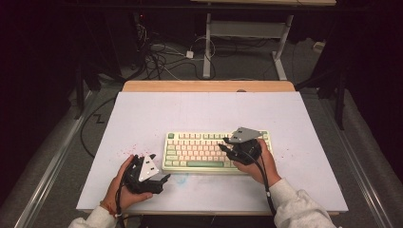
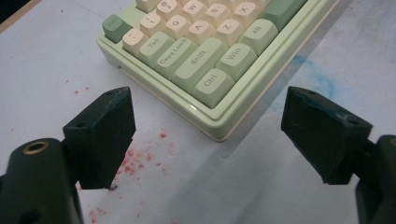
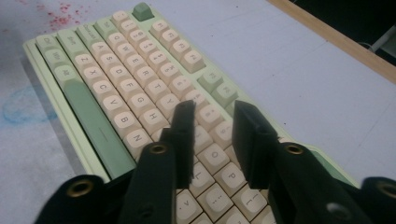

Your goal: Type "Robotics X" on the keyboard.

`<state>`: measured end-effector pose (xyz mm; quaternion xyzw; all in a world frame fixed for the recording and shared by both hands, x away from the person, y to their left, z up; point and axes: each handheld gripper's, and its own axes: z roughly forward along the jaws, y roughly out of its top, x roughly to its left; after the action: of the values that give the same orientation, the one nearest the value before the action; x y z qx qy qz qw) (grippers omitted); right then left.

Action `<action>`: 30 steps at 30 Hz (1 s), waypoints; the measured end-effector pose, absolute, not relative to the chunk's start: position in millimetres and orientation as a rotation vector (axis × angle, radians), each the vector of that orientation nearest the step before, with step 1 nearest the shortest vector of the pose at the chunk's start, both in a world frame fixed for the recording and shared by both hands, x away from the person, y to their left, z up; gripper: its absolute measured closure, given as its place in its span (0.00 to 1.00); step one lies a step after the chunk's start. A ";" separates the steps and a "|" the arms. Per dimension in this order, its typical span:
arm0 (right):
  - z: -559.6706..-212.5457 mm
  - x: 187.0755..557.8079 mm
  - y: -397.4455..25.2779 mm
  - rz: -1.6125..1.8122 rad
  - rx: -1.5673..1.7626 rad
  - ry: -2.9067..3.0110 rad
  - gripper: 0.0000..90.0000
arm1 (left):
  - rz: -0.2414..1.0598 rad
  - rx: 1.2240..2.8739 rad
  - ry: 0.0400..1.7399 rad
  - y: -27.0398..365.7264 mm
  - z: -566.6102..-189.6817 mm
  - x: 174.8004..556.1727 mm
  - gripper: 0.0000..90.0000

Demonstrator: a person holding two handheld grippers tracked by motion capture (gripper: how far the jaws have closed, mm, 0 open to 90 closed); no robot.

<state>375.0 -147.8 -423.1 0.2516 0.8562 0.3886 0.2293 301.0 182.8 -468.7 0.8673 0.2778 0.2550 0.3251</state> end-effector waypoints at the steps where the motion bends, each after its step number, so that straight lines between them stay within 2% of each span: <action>1: -422.4 373.4 -148.1 1.079 0.692 2.355 0.67 | 0.667 2.274 0.728 182.8 -468.7 301.0 0.18; 7: -416.4 362.2 -150.9 1.119 0.652 2.315 0.45 | 0.671 2.271 0.729 183.1 -467.9 300.7 0.18; 11: -413.6 356.0 -156.2 1.148 0.654 2.272 0.36 | 0.673 2.271 0.726 182.8 -467.6 300.3 0.18; 21: -413.3 341.3 -172.7 1.145 0.651 2.233 0.27 | 0.686 2.271 0.731 182.6 -466.6 299.8 0.19; 30: -415.5 326.8 -191.7 1.157 0.661 2.169 0.27 | 0.656 2.234 0.738 182.5 -463.1 298.9 0.22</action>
<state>326.8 -191.7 -415.5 0.2481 0.8144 0.4345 0.2938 298.9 182.5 -463.1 0.8593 0.2839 0.2525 0.3424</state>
